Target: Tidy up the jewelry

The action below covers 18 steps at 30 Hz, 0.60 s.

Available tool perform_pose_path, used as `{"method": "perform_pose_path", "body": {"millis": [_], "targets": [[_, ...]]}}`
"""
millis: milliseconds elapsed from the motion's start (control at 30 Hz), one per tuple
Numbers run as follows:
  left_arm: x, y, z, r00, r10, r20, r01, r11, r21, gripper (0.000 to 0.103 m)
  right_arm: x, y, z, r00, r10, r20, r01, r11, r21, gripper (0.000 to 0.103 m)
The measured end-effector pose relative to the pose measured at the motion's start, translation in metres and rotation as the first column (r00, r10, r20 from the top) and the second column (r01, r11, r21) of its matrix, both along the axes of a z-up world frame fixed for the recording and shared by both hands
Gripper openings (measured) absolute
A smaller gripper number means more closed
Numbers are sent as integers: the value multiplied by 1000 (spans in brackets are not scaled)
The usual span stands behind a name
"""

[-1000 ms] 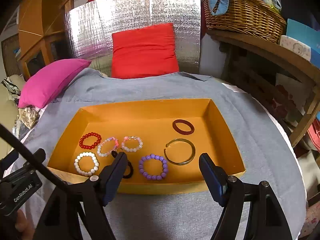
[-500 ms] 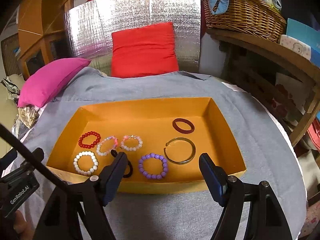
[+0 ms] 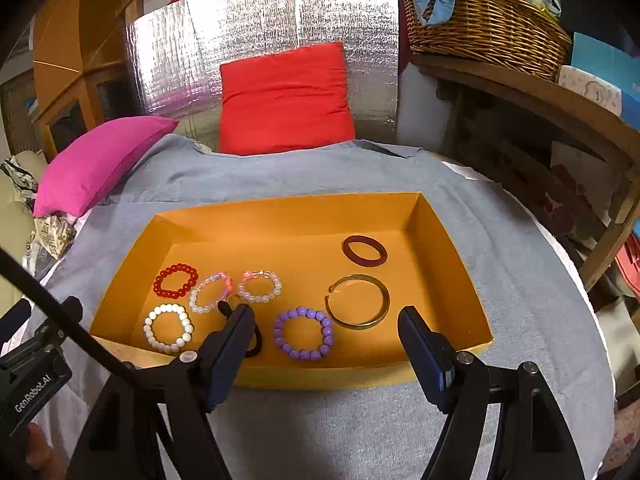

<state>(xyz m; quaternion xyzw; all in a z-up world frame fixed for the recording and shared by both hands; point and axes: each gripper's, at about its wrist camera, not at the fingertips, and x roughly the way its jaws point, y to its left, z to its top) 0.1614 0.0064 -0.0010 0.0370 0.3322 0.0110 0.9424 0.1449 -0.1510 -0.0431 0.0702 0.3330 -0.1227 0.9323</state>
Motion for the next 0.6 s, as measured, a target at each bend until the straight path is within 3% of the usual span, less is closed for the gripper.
{"method": "perform_pose_path", "body": {"millis": [333, 433, 600], "targets": [[-18, 1, 10, 999, -12, 29, 13, 1000, -6, 92, -10, 2, 3, 1000, -3, 13, 3, 1000, 6, 77], [-28, 4, 13, 999, -33, 36, 35, 999, -40, 92, -18, 3, 5, 1000, -7, 28, 6, 1000, 13, 77], [-48, 14, -6, 996, -70, -52, 64, 992, -105, 92, -48, 3, 4, 998, 27, 48, -29, 999, 45, 79]]}}
